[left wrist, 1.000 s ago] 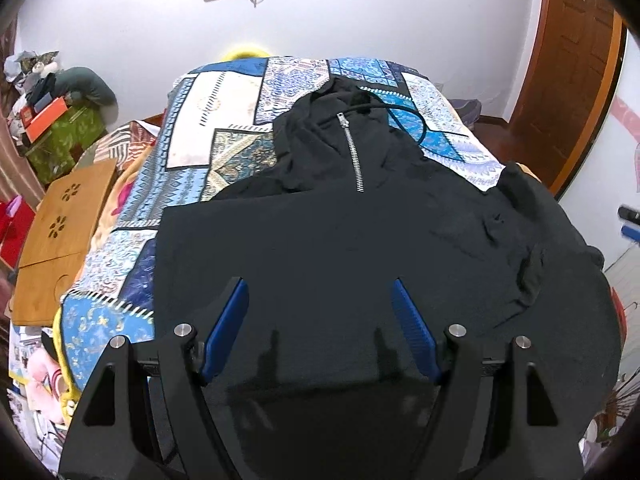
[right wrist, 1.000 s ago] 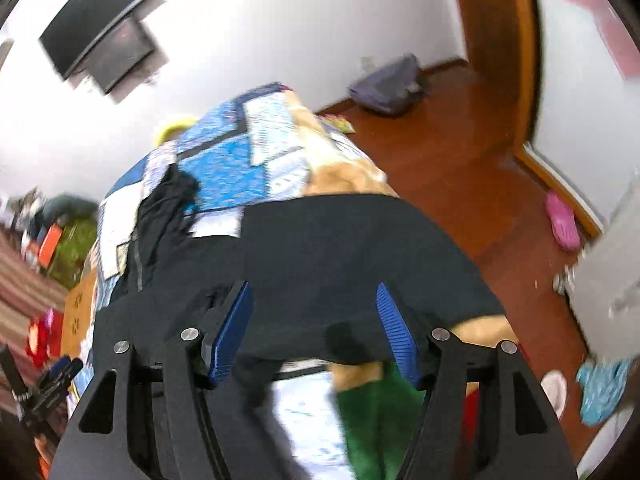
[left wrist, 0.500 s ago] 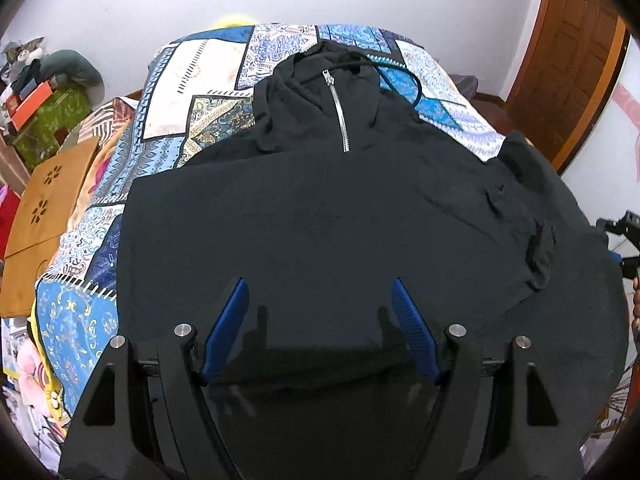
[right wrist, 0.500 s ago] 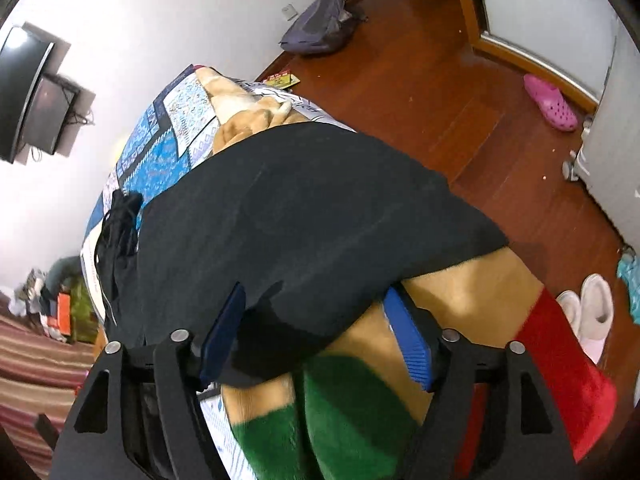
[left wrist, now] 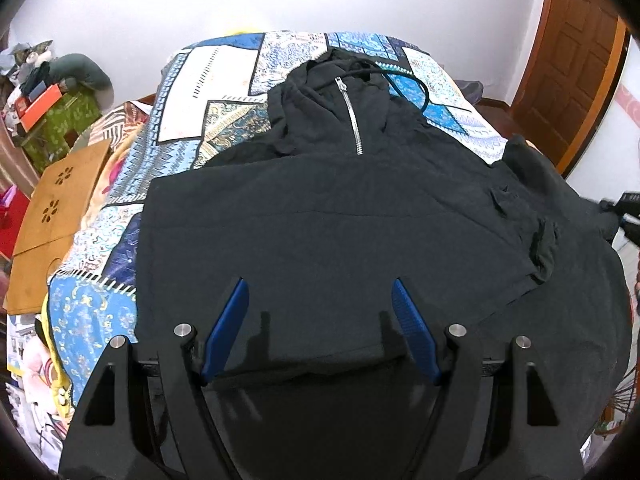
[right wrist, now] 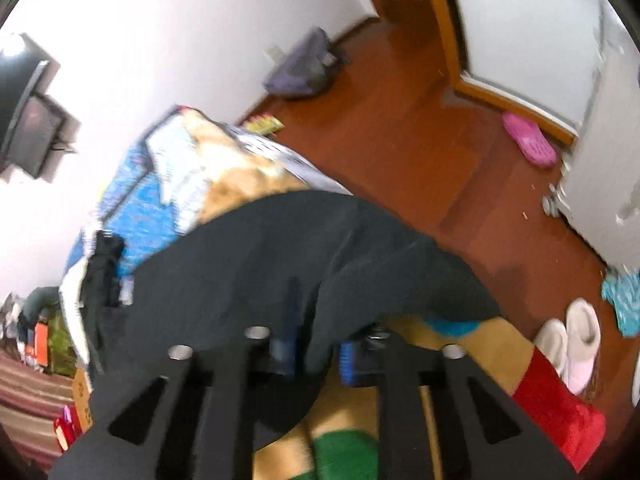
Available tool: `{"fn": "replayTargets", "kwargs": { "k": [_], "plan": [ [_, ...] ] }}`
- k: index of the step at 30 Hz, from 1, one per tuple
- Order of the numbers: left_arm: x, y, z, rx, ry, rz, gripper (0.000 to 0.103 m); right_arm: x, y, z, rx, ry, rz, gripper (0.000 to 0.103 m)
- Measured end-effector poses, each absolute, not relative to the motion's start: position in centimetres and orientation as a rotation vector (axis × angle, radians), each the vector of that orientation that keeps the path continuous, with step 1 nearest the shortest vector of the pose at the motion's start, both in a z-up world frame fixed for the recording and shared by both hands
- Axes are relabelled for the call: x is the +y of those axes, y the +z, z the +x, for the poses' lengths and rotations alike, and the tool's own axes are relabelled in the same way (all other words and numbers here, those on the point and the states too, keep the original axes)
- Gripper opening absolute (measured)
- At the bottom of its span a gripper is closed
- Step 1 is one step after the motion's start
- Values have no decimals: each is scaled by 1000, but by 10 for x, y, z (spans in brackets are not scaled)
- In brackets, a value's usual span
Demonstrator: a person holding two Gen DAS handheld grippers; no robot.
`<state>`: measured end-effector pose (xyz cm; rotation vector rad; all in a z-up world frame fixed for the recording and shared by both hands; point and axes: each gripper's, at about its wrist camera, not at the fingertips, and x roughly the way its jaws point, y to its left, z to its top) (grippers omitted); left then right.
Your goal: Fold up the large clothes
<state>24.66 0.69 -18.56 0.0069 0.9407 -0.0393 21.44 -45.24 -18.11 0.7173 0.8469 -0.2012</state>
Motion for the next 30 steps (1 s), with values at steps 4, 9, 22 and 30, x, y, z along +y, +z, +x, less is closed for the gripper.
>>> {"fn": "replayTargets", "kwargs": {
  "k": [4, 9, 22, 30],
  "plan": [
    [13, -179, 241, 926, -36, -5, 73, -429, -129, 210, 747, -127, 622, 11],
    [18, -172, 233, 909, -34, -18, 73, -379, -63, 204, 636, 36, 506, 10],
    [40, -169, 209, 901, -20, -38, 73, -201, -103, 219, 838, 421, 311, 10],
    [51, -181, 201, 936, -11, -62, 73, -161, -166, 220, 1065, 449, 197, 11]
  ]
}}
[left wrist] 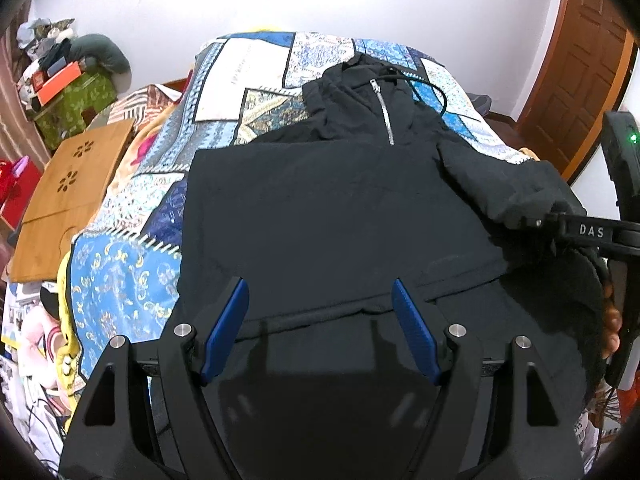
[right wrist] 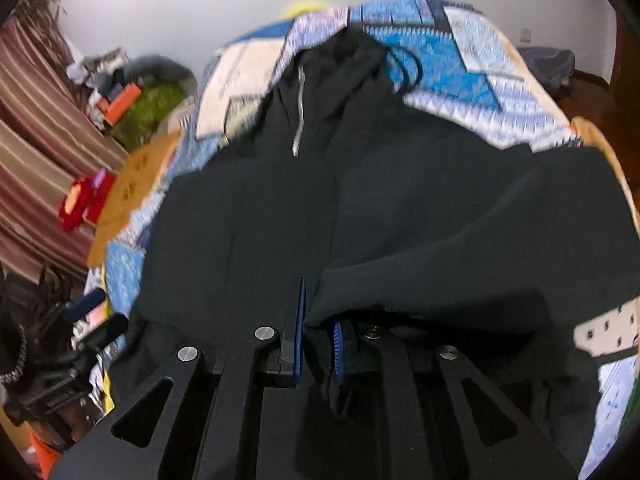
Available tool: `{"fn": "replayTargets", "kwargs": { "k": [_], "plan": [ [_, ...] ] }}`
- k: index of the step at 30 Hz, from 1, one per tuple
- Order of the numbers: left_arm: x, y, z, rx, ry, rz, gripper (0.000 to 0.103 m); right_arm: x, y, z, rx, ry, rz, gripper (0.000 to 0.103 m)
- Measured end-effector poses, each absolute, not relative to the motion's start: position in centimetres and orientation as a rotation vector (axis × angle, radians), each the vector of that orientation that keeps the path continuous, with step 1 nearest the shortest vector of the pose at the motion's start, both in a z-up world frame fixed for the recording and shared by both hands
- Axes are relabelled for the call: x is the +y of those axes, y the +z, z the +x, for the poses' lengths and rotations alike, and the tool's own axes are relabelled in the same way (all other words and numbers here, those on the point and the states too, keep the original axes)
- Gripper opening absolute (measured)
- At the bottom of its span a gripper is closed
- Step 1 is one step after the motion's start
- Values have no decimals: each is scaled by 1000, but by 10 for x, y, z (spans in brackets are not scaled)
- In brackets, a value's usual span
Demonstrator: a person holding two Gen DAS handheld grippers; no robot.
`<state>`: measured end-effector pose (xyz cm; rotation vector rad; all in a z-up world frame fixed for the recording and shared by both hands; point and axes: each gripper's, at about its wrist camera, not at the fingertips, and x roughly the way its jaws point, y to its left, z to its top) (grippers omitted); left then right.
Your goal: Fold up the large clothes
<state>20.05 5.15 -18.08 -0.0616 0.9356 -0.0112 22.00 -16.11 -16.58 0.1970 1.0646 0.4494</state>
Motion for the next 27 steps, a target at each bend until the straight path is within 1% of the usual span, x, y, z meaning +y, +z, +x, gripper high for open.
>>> {"fn": "replayTargets", "kwargs": {
  "k": [3, 6, 7, 8, 9, 10, 11, 15, 17, 18, 21, 27],
  "plan": [
    [48, -184, 199, 941, -16, -59, 73, -168, -164, 217, 1122, 452, 213, 13],
    [41, -185, 200, 940, -21, -43, 73, -178, -155, 209, 1137, 476, 249, 18],
    [40, -185, 201, 939, -24, -39, 73, -180, -151, 206, 1129, 475, 252, 25],
    [37, -185, 202, 939, -28, -36, 73, -184, -146, 202, 1112, 468, 249, 34],
    [34, -185, 202, 939, -31, -34, 73, -190, -140, 198, 1091, 459, 248, 39],
    [32, -185, 203, 939, -36, -33, 73, -199, -132, 194, 1061, 449, 250, 46],
    [29, -185, 204, 939, -40, -31, 73, -206, -127, 191, 1033, 436, 259, 49],
    [21, -186, 208, 941, -48, -25, 73, -247, -107, 184, 945, 367, 349, 52],
    [16, -185, 210, 941, -55, -24, 73, -270, -105, 185, 917, 327, 417, 58],
    [15, -185, 210, 941, -56, -23, 73, -279, -106, 185, 909, 306, 441, 59],
    [10, -185, 211, 941, -62, -15, 73, -305, -120, 190, 915, 236, 520, 59],
    [6, -186, 212, 948, -65, -12, 73, -326, -166, 205, 1019, 177, 658, 60]
  ]
}}
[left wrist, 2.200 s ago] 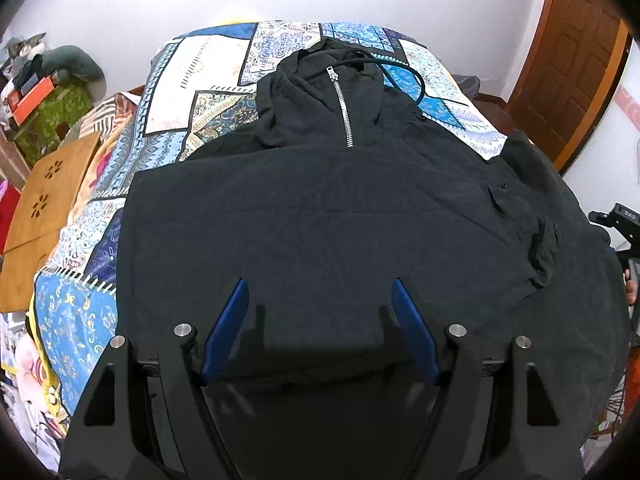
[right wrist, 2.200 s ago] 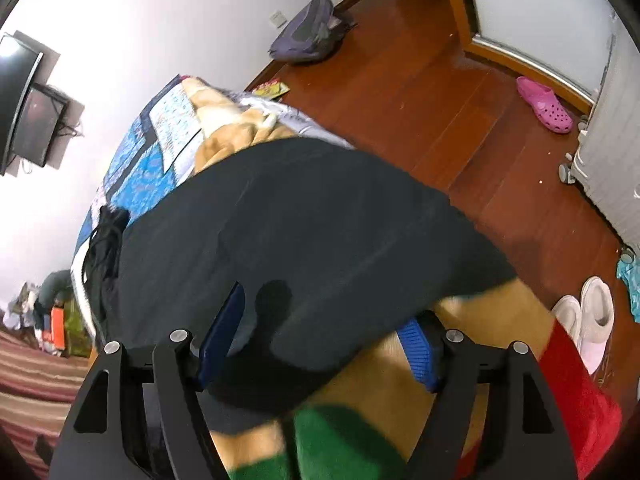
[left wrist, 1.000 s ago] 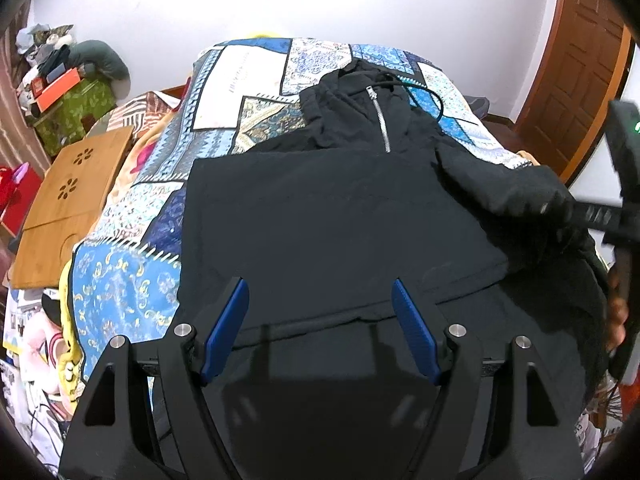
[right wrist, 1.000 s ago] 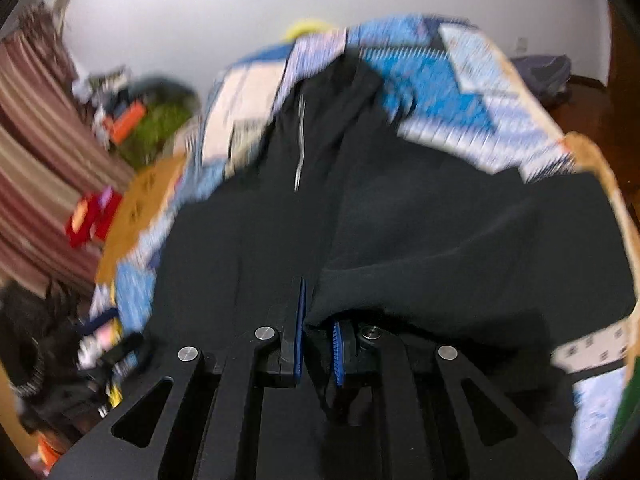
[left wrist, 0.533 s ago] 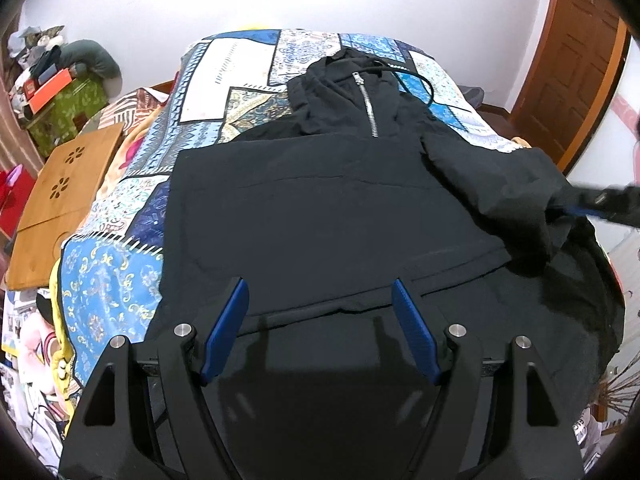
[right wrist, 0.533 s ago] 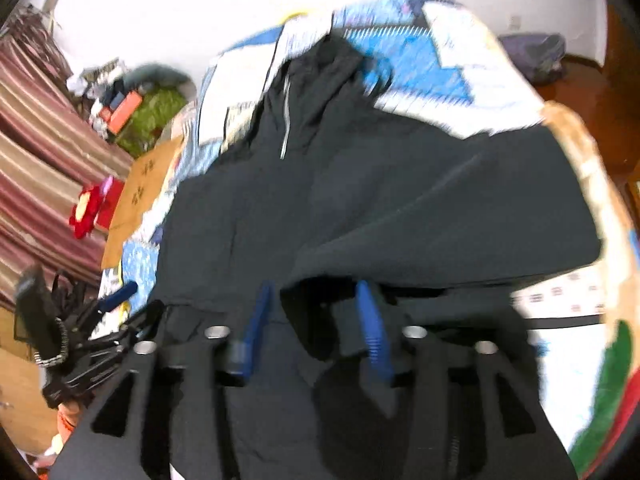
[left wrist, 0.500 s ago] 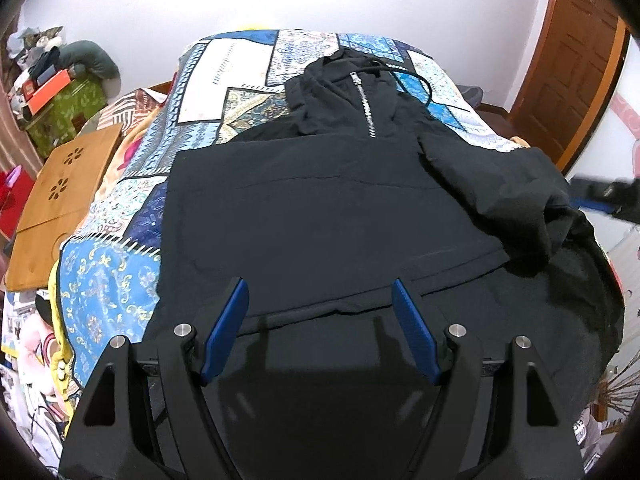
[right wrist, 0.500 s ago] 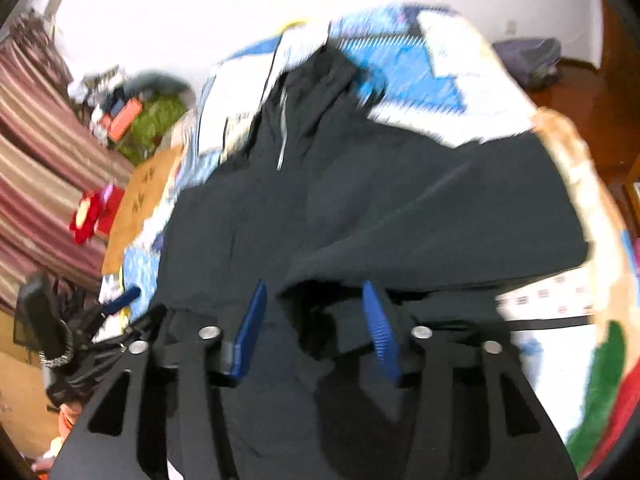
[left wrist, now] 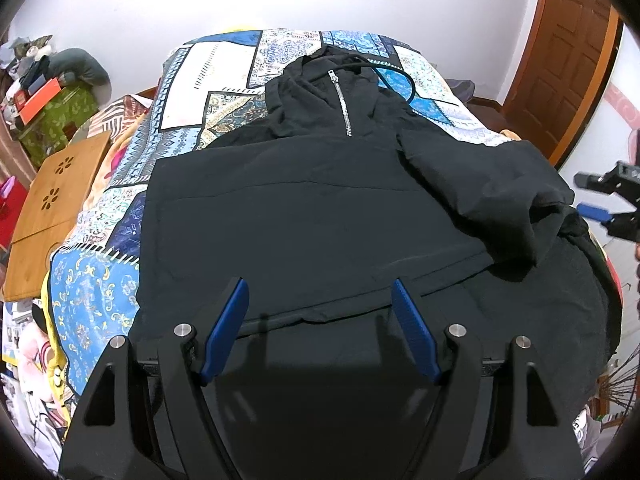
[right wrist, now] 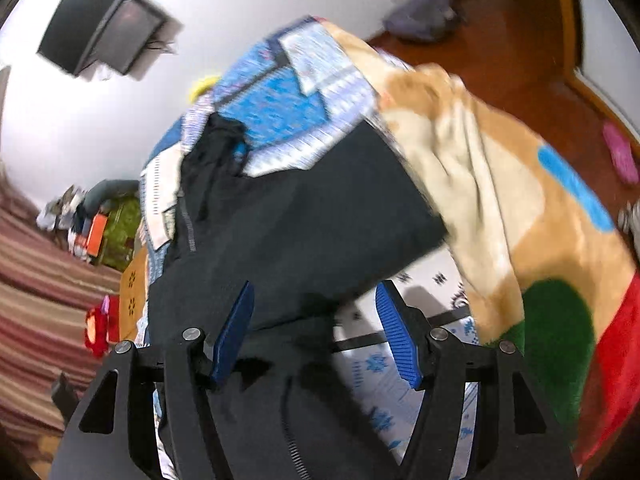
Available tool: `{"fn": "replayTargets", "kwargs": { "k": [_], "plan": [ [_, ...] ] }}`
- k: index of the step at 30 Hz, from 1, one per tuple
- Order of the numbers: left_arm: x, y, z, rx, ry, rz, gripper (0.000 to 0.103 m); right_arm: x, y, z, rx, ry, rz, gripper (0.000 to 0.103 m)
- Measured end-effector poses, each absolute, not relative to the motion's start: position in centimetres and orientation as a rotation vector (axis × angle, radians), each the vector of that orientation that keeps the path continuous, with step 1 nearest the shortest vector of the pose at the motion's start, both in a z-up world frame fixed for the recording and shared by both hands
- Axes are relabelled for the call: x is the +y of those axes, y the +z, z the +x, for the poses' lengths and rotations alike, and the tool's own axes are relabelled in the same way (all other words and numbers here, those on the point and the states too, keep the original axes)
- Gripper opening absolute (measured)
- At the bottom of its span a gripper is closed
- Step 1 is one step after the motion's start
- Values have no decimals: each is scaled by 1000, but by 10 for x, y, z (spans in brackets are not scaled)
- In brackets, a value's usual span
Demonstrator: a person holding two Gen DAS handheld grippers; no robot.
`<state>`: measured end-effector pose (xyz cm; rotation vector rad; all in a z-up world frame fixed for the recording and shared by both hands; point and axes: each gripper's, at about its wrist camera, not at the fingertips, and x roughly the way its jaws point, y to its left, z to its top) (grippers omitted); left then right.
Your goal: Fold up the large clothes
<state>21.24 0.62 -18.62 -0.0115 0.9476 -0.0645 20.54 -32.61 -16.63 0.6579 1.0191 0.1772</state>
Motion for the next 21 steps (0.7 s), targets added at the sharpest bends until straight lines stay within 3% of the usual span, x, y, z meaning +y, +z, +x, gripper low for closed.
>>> {"fn": "replayTargets", "kwargs": {
  "k": [7, 9, 10, 11, 14, 21],
  "plan": [
    [10, -189, 212, 951, -64, -23, 73, -327, -191, 230, 1048, 173, 732, 59],
    [13, -189, 211, 948, -64, -28, 73, -322, -191, 238, 1045, 179, 703, 44],
    [14, -188, 210, 946, -63, -30, 73, -319, -191, 241, 1049, 163, 674, 25],
    [15, -188, 209, 944, -62, -32, 73, -322, -192, 241, 1057, 161, 662, 15],
    [21, -186, 205, 932, -59, -41, 73, -317, -183, 242, 1033, 173, 626, 9],
    [41, -178, 198, 905, -42, -77, 73, -275, -113, 235, 897, 236, 440, 8]
  ]
}}
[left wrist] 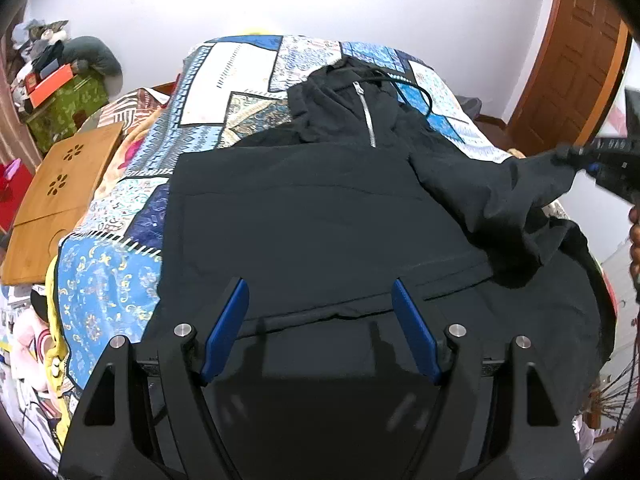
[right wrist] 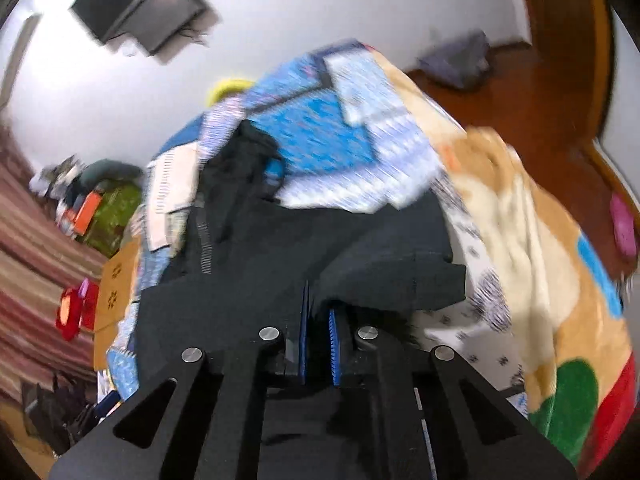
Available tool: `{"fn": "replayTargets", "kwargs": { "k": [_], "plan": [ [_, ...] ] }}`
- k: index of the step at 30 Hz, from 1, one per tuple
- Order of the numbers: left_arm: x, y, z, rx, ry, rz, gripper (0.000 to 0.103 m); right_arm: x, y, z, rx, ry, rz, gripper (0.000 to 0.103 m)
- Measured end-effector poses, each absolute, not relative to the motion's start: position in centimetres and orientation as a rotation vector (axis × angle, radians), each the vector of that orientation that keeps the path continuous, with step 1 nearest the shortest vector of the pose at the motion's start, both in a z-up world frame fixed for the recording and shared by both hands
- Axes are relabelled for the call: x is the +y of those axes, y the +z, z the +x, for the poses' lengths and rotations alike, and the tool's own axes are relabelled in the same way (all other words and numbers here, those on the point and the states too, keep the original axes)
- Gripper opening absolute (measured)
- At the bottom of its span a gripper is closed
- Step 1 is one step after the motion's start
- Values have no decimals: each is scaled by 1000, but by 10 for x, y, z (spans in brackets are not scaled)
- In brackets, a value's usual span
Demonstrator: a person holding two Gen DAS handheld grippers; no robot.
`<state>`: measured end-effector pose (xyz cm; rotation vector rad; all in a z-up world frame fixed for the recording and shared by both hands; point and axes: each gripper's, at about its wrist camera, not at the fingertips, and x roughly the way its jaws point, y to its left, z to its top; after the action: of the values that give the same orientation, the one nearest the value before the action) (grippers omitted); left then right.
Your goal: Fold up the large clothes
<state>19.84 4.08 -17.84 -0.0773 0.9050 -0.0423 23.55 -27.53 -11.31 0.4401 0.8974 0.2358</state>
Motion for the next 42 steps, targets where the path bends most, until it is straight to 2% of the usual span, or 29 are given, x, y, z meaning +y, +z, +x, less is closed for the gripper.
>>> {"fn": "replayTargets", "kwargs": {
  "k": [5, 10, 15, 22, 24, 27, 29, 31, 37, 42],
  "plan": [
    [57, -171, 189, 876, -23, -99, 73, -221, -68, 231, 824, 359, 347, 8],
    [77, -164, 178, 856, 10, -117, 73, -151, -47, 226, 813, 519, 266, 8],
    [103, -162, 163, 847, 54, -148, 73, -76, -64, 227, 867, 658, 187, 8],
    [133, -174, 148, 879, 99, -215, 73, 1, -135, 222, 1113, 778, 68, 8],
    [137, -178, 146, 889, 96, -244, 73, 7, -145, 216, 1154, 792, 41, 12],
    [144, -187, 145, 918, 83, -302, 73, 3, -152, 211, 1197, 796, 19, 24],
    [145, -195, 147, 942, 52, -360, 73, -8, -149, 210, 1188, 779, 40, 43],
    [143, -201, 150, 963, 8, -416, 73, -25, -140, 208, 1149, 746, 53, 56],
    [128, -223, 164, 1030, -98, -543, 73, -79, -109, 203, 1017, 614, 33, 58],
    [123, -237, 178, 1071, -103, -616, 72, -145, -105, 198, 953, 447, 6, 59]
  ]
}}
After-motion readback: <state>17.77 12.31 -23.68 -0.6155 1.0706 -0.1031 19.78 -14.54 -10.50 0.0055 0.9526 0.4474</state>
